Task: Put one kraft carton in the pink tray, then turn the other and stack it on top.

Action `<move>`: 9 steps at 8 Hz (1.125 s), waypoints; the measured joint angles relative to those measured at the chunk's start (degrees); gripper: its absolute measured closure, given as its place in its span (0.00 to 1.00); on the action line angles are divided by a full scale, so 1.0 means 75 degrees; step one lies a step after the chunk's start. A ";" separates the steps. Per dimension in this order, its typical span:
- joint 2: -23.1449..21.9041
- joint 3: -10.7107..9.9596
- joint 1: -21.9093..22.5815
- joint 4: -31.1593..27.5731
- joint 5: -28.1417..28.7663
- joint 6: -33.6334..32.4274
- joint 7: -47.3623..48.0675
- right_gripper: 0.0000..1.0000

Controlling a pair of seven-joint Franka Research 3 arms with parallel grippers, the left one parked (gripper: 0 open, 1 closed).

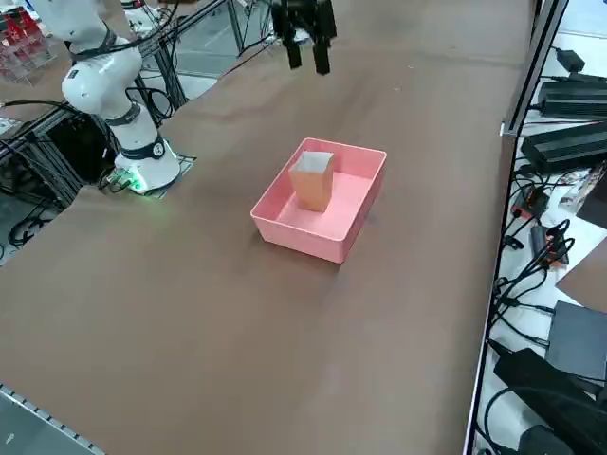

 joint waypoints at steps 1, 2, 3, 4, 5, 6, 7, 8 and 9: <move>0.0004 -0.0003 -0.0056 0.0253 0.0000 -0.0053 0.0824 0.00; 0.0012 -0.0006 -0.0110 0.0443 0.0000 -0.0087 0.1643 0.00; 0.0025 -0.0007 -0.0151 0.0569 0.0000 -0.0117 0.2468 0.00; 0.0049 -0.0008 -0.0169 0.0662 0.0064 -0.0245 0.3335 0.00; 0.0073 -0.0001 -0.0167 0.0715 0.0231 -0.0426 0.4222 0.00; 0.0087 0.0016 -0.0161 0.0740 0.0470 -0.0570 0.5097 0.00; 0.0087 0.0038 -0.0155 0.0756 0.0687 -0.0693 0.5840 0.00; 0.0087 0.0055 -0.0148 0.0780 0.0929 -0.0804 0.6500 0.00; 0.0085 0.0071 -0.0147 0.0805 0.1149 -0.0864 0.7042 0.00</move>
